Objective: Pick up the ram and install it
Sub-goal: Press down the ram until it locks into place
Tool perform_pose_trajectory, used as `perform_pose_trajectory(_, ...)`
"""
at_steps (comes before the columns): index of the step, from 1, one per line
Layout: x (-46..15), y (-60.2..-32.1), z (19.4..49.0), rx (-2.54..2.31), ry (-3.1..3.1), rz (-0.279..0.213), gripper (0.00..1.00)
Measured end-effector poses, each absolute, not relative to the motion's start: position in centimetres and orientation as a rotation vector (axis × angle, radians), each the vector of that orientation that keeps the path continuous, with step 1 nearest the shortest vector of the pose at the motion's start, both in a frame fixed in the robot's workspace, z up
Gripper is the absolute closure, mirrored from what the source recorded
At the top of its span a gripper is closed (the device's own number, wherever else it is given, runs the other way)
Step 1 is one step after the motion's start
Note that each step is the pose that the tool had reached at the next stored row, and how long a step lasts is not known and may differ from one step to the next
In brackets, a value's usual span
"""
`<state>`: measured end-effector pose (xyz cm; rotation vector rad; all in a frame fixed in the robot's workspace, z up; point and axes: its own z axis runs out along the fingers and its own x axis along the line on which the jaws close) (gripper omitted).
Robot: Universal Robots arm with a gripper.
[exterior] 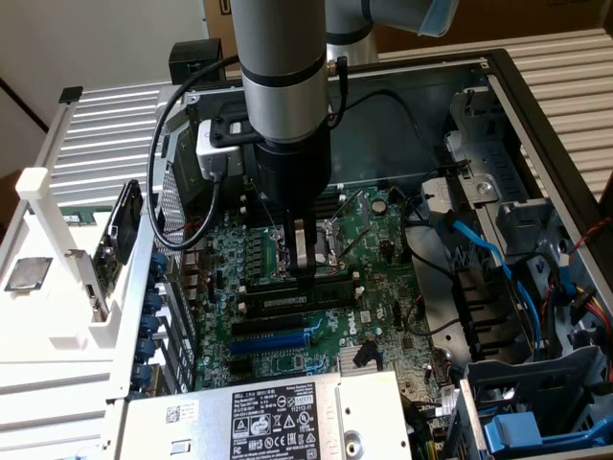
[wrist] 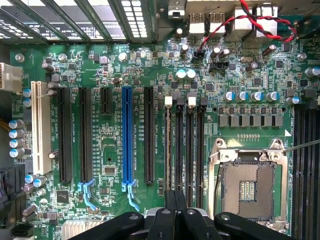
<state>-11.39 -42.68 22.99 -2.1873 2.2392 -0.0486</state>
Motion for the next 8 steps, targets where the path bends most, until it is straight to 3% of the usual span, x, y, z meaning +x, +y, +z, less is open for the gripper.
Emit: perform_pose_trajectory(8, -11.39, -42.68, 22.85, -2.187, 2.239, -0.049, 0.9)
